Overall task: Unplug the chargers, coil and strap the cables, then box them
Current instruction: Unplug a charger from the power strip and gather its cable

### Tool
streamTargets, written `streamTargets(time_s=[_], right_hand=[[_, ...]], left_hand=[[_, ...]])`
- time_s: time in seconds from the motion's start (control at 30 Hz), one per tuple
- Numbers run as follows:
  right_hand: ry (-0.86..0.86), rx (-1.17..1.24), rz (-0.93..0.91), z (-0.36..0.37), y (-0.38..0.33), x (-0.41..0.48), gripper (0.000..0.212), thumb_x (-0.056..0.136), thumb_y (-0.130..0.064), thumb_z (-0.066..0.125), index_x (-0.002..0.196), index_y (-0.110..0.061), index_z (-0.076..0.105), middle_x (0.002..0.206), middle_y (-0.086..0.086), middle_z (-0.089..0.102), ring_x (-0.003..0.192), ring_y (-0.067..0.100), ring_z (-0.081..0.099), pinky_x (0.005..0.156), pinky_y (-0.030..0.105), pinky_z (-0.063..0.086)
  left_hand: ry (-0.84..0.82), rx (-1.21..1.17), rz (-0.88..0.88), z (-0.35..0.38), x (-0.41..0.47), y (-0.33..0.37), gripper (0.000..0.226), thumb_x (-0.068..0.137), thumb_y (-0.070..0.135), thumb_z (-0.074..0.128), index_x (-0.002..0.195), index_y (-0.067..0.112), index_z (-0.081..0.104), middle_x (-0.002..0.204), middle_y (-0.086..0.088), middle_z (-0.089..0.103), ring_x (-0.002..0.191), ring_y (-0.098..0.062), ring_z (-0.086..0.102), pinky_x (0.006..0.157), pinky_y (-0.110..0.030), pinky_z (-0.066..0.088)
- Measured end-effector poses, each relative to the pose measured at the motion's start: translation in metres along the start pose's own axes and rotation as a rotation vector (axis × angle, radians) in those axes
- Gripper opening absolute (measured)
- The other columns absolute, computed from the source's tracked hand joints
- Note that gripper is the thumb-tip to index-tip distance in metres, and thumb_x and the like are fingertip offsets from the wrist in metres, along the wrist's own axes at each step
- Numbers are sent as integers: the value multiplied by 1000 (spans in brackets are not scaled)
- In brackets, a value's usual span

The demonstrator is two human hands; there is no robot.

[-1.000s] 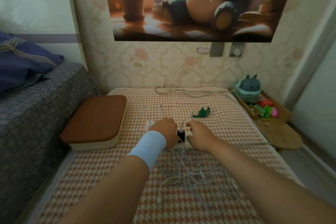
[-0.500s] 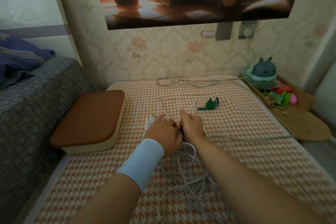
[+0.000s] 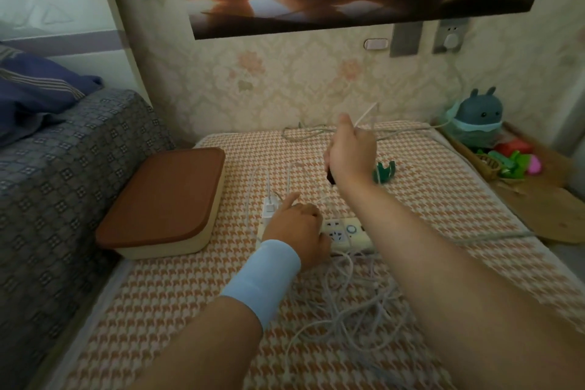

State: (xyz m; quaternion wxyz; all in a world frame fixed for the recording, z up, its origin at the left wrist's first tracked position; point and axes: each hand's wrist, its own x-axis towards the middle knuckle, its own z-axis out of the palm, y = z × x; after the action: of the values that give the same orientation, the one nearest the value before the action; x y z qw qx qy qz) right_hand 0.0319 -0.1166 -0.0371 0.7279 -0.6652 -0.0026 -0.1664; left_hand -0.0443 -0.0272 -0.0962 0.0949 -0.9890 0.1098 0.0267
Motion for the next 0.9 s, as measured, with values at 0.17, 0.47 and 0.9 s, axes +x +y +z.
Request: streamTargets(time_s=[0.17, 0.47, 0.9], right_hand=[[-212, 55, 287, -40, 1, -13, 58, 103, -40, 50, 50, -18, 39, 50, 7, 39, 51, 24, 40, 58, 42, 41], [-283, 392, 481, -71, -36, -47, 22, 95, -8, 39, 75, -11, 49, 67, 5, 50, 63, 20, 41, 65, 35, 40], [-513, -368, 575, -125, -68, -91, 66, 93, -75, 40, 121, -18, 56, 113, 9, 70, 97, 29, 69, 78, 41, 50]], left_hand=[[-190, -38, -90, -43, 6, 6, 50, 100, 44, 30, 108, 11, 67, 110, -6, 65, 102, -23, 58, 114, -42, 32], [99, -1057, -162, -74, -39, 25, 51, 90, 25, 56, 140, 26, 48, 129, 2, 63, 109, -19, 63, 93, -40, 53], [335, -1114, -178, -62, -95, 13, 22, 95, 28, 63, 116, 23, 66, 103, 5, 69, 96, -17, 64, 80, -30, 49]])
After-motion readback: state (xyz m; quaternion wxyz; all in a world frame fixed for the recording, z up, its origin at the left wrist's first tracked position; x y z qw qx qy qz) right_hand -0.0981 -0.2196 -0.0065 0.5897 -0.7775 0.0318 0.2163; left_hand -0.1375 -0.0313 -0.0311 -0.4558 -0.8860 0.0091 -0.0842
